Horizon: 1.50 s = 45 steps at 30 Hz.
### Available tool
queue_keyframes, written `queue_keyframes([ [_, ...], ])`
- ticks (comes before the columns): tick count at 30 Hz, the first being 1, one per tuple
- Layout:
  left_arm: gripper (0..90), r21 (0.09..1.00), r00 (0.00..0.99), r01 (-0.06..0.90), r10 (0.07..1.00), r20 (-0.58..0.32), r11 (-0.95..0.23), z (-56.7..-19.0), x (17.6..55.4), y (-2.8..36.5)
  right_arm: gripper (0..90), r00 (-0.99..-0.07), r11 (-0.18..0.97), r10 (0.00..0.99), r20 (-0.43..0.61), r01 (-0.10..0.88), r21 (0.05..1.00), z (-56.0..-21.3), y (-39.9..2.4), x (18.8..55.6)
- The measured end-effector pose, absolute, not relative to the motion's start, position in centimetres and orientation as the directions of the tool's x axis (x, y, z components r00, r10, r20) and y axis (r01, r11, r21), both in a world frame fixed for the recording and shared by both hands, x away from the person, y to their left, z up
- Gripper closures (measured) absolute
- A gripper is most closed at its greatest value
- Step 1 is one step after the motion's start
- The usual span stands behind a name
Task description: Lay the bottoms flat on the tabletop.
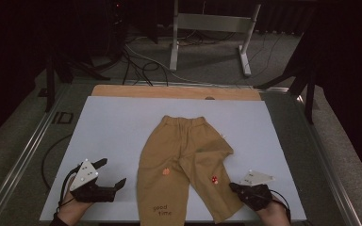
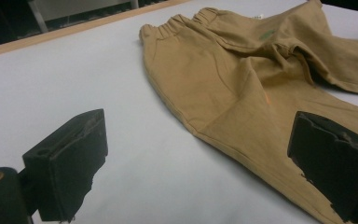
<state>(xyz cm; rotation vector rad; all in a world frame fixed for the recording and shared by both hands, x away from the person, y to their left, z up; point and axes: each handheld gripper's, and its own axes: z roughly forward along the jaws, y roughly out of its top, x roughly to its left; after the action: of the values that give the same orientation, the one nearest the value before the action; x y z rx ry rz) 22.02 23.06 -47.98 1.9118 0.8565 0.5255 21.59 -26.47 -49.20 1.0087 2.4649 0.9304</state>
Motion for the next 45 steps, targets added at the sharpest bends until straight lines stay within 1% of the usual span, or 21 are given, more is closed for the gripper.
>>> queue_keyframes([
  [6, 5.7, 0.885, 0.666, 0.34, 0.746, 0.012, -0.318, -47.9, 22.1, 22.9, 89.9, -0.613, 0.445, 0.79, -0.02, 0.551, 0.706, -48.0, -28.9, 19.2],
  [8, 5.7, 0.885, 0.664, 0.34, 0.747, 0.013, -0.317, -47.9, 22.1, 22.9, 89.9, -0.594, 0.423, 0.804, -0.009, 0.562, 0.711, -47.8, -29.5, 18.4],
  [9, 5.7, 0.884, 0.666, 0.341, 0.746, 0.012, -0.319, -47.9, 22.1, 22.9, 89.8, -0.586, 0.421, 0.81, -0.02, 0.558, 0.715, -47.7, -29.7, 17.9],
  [14, 5.7, 0.883, 0.67, 0.34, 0.743, 0.015, -0.324, -47.8, 22.2, 22.6, 89.3, -0.538, 0.353, 0.842, 0.039, 0.603, 0.715, -47.7, -30.5, 16.3],
  [15, 5.7, 0.881, 0.673, 0.342, 0.739, 0.014, -0.328, -47.8, 22.2, 22.5, 87.8, -0.536, 0.345, 0.843, 0.049, 0.607, 0.716, -47.7, -30.8, 16.2],
  [16, 5.7, 0.879, 0.677, 0.34, 0.736, 0.018, -0.334, -47.7, 22.3, 22.5, 78.2, -0.539, 0.333, 0.84, 0.061, 0.602, 0.726, -47.8, -30.9, 16.2],
  [17, 5.6, 0.879, 0.677, 0.343, 0.736, 0.013, -0.332, -47.7, 22.3, 22.4, 65.2, -0.538, 0.319, 0.84, 0.074, 0.6, 0.734, -47.8, -31.1, 16.3],
  [19, 5.6, 0.88, 0.682, 0.346, 0.731, 0.003, -0.326, -47.7, 22.5, 22.2, 47.4, -0.533, 0.292, 0.842, 0.085, 0.583, 0.758, -47.8, -31.4, 16.7],
  [20, 5.6, 0.88, 0.684, 0.349, 0.729, -0.004, -0.323, -47.7, 22.6, 22.1, 41.2, -0.522, 0.283, 0.85, 0.076, 0.572, 0.77, -47.7, -31.5, 17.0],
  [22, 5.6, 0.877, 0.689, 0.348, 0.725, 0.0, -0.331, -47.7, 22.7, 22.0, 32.1, -0.518, 0.256, 0.851, 0.086, 0.552, 0.794, -47.6, -31.7, 17.6],
  [23, 5.6, 0.875, 0.692, 0.348, 0.722, 0.001, -0.335, -47.7, 22.8, 21.9, 29.1, -0.52, 0.25, 0.85, 0.085, 0.54, 0.804, -47.5, -31.7, 17.9],
  [25, 5.6, 0.873, 0.694, 0.353, 0.72, -0.003, -0.337, -47.7, 22.9, 21.8, 18.5, -0.537, 0.242, 0.838, 0.097, 0.524, 0.816, -47.6, -31.8, 18.6],
  [27, 5.5, 0.87, 0.699, 0.36, 0.715, -0.011, -0.338, -47.8, 23.1, 21.7, 16.7, -0.553, 0.254, 0.828, 0.087, 0.51, 0.821, -47.7, -31.8, 19.4],
  [28, 5.4, 0.869, 0.7, 0.359, 0.714, -0.01, -0.34, -47.8, 23.2, 21.7, 14.4, -0.562, 0.264, 0.824, 0.078, 0.502, 0.823, -47.7, -31.8, 19.7],
  [33, 5.2, 0.861, 0.706, 0.369, 0.708, -0.015, -0.35, -47.9, 23.7, 21.5, 13.9, -0.564, 0.245, 0.822, 0.075, 0.47, 0.848, -47.7, -31.6, 21.2],
  [36, 5.2, 0.852, 0.714, 0.395, 0.699, -0.048, -0.344, -47.8, 24.6, 21.4, 13.9, -0.566, 0.216, 0.819, 0.093, 0.454, 0.864, -47.7, -31.8, 22.2],
  [38, 5.3, 0.844, 0.719, 0.404, 0.693, -0.054, -0.352, -47.7, 25.1, 21.3, 13.8, -0.571, 0.21, 0.815, 0.096, 0.446, 0.87, -47.7, -31.8, 23.1],
  [45, 5.6, 0.823, 0.717, 0.421, 0.696, -0.044, -0.381, -47.4, 27.4, 20.5, 13.8, -0.594, 0.238, 0.802, 0.061, 0.411, 0.88, -47.0, -30.9, 26.4],
])
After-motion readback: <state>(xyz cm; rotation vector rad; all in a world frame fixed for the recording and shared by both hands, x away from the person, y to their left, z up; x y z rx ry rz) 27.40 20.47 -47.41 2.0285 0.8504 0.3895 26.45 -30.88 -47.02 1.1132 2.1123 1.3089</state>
